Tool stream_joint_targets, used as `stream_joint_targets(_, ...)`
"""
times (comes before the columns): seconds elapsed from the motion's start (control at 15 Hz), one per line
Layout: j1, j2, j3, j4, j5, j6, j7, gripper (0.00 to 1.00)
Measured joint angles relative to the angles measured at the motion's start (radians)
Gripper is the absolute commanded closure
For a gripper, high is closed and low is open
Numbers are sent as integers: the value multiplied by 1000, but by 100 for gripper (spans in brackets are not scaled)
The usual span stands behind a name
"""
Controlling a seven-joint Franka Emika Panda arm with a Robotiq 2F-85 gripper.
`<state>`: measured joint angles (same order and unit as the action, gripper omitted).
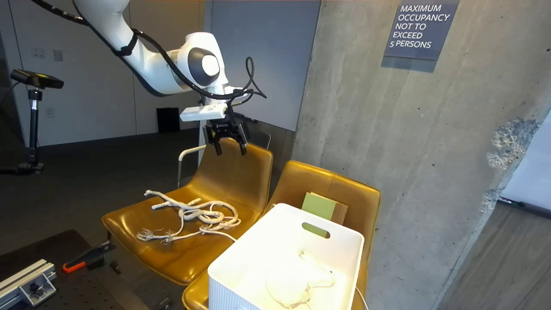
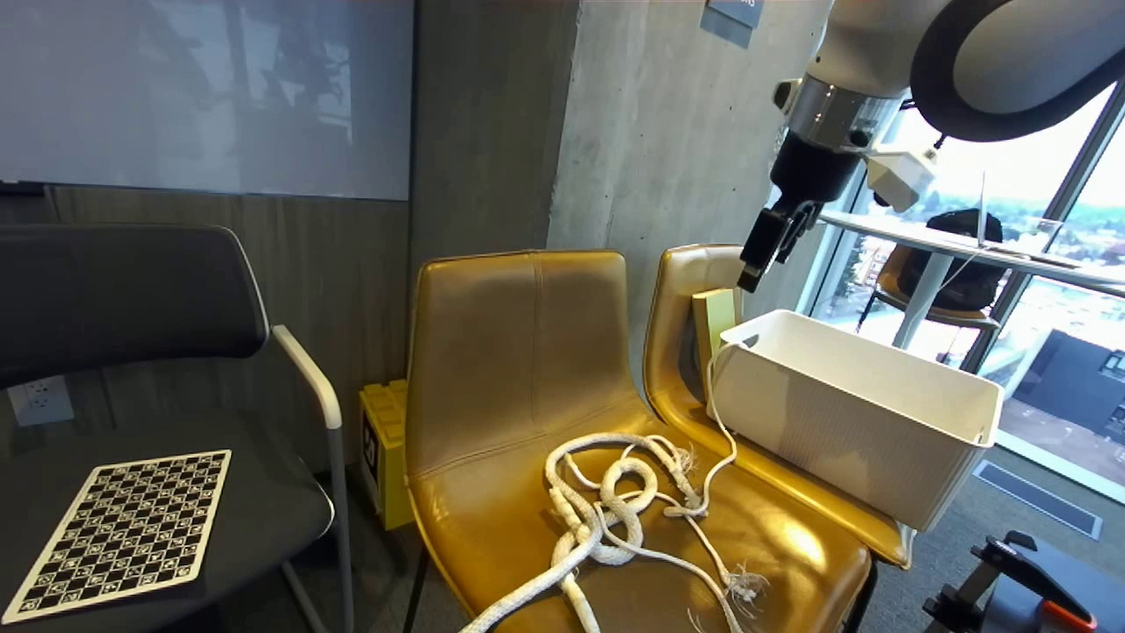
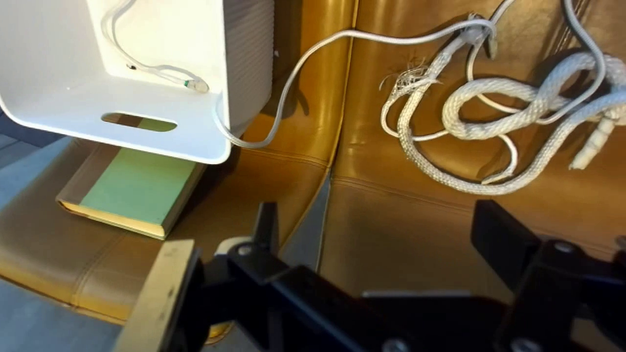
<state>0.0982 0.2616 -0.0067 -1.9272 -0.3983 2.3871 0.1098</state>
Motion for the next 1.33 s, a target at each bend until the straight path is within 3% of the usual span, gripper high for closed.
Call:
stream_joint_targets(0.6, 49, 150, 10, -85, -166, 70, -81, 0)
stream_joint_targets(0.93, 49, 249, -2, -20, -257, 73, -188, 0)
stream_joint_targets(1.33, 45, 407, -11, 96, -289, 71, -313, 0)
